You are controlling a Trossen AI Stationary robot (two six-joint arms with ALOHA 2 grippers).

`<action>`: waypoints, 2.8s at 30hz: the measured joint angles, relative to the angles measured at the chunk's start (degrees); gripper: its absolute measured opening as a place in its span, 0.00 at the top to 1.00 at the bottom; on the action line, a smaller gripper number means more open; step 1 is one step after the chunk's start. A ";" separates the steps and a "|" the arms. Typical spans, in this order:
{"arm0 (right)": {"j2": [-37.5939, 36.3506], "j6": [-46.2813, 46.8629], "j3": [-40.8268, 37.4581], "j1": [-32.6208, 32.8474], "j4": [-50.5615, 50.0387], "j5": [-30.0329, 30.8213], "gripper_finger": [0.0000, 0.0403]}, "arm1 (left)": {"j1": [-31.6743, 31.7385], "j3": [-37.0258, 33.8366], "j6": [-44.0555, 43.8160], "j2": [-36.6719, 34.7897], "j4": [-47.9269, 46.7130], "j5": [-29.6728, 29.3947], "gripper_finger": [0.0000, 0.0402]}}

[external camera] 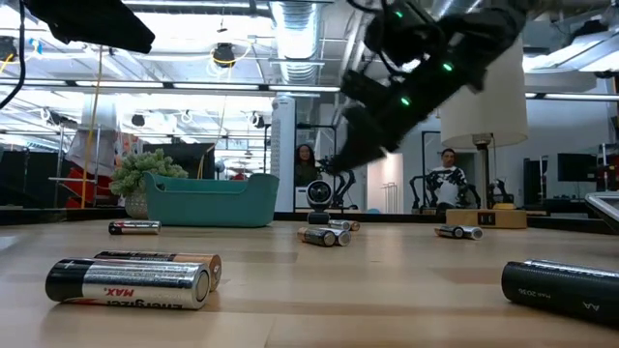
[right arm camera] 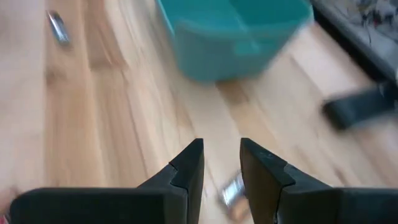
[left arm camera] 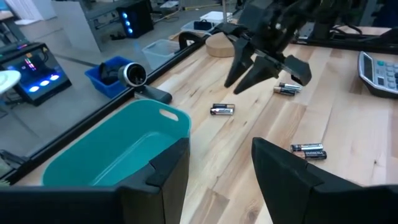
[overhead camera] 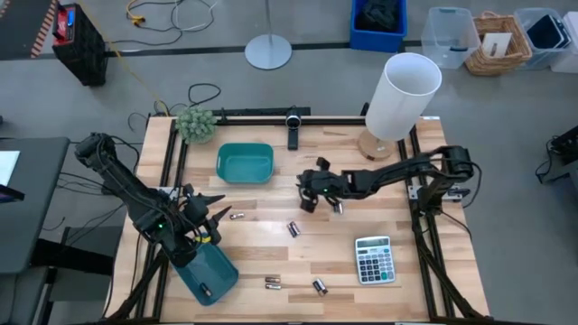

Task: Sort batteries
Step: Put the silver battery into the green bin

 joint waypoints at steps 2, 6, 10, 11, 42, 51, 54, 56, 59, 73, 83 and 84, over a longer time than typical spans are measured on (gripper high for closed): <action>-1.87 1.76 -2.85 0.81 0.83 0.08 0.70 | 0.00 0.00 -0.02 0.00 -0.02 0.00 0.58; -6.30 6.98 -7.85 2.99 -1.92 0.84 0.70 | 0.00 0.00 -0.02 0.00 0.00 -0.02 0.58; -12.61 14.83 -11.45 6.04 -11.57 4.61 0.70 | 0.02 0.00 0.21 0.00 -0.01 -0.02 0.58; -14.33 17.54 -12.05 6.74 -14.20 5.10 0.70 | 0.02 0.00 0.22 0.00 0.00 -0.02 0.58; -18.05 40.92 -13.79 23.66 -34.33 10.68 0.46 | 0.04 -0.02 3.94 0.15 0.06 4.97 0.58; -29.21 39.18 -13.79 23.17 -41.47 10.83 0.46 | 2.48 -0.02 20.54 -0.34 -0.54 0.74 0.58; -32.94 36.76 -13.79 21.22 -41.85 10.83 0.46 | 5.33 -0.02 22.79 -2.27 -4.55 -1.77 0.58; -34.93 35.53 -13.79 19.52 -41.85 10.86 0.46 | 7.50 -0.02 21.95 -3.77 -8.14 -1.79 0.58; -35.90 35.47 -13.79 16.41 -42.02 10.34 0.46 | 9.72 -0.02 19.63 -6.31 -12.23 -1.88 0.58; -25.45 37.24 -13.79 16.65 -36.84 7.44 0.46 | 17.69 -0.02 27.85 -12.00 -13.18 -4.74 0.58; -16.09 42.74 -13.77 22.87 -33.16 9.76 0.46 | 21.80 -0.02 38.13 -12.07 -4.76 0.69 0.58; -15.39 43.10 -13.77 23.21 -32.91 10.09 0.46 | 21.92 -0.02 39.04 -12.07 -3.84 1.40 0.58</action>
